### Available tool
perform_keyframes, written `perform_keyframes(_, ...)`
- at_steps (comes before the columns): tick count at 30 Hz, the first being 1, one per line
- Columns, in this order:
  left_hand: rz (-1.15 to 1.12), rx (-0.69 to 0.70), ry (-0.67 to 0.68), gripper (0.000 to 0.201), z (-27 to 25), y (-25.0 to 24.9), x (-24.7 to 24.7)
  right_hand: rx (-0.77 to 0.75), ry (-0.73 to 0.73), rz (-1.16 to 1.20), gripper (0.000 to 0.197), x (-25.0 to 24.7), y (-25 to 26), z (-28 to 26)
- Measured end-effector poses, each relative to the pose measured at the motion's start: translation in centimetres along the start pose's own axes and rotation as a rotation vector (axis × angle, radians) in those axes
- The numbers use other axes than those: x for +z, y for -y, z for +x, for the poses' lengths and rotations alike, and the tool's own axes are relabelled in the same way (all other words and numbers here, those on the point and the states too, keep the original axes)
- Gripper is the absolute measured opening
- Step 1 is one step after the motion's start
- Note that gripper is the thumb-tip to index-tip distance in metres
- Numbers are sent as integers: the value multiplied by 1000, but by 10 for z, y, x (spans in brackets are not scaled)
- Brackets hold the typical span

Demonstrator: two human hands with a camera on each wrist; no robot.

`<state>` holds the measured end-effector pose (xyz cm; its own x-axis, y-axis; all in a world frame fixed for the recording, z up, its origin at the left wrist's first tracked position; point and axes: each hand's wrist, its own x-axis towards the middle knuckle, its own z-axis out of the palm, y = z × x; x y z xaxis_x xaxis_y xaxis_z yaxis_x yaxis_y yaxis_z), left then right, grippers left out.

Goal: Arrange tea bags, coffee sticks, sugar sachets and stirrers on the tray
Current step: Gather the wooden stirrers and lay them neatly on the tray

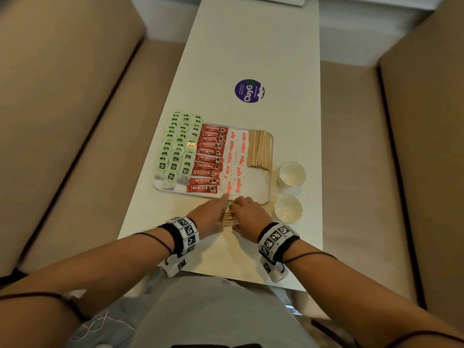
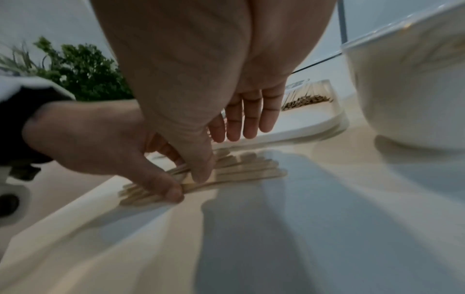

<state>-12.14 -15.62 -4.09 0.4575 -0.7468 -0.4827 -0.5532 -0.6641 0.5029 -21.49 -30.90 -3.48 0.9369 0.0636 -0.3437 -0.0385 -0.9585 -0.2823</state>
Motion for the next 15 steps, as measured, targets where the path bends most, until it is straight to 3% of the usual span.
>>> perform_keyframes(4,174,5,-4,107,-5,12,0,-61,15,-79,47,11,5,6)
perform_keyframes(9,402,-1,-11,72,-16,25,-2,-108,31,-87,49,11,10,13)
perform_keyframes(12,400,-47,21,61,-18,24,-2,-161,66,-78,61,9,16,20)
perform_keyframes(15,332,-83,23,45,-13,22,-6,-184,99,-125,52,5,21,30)
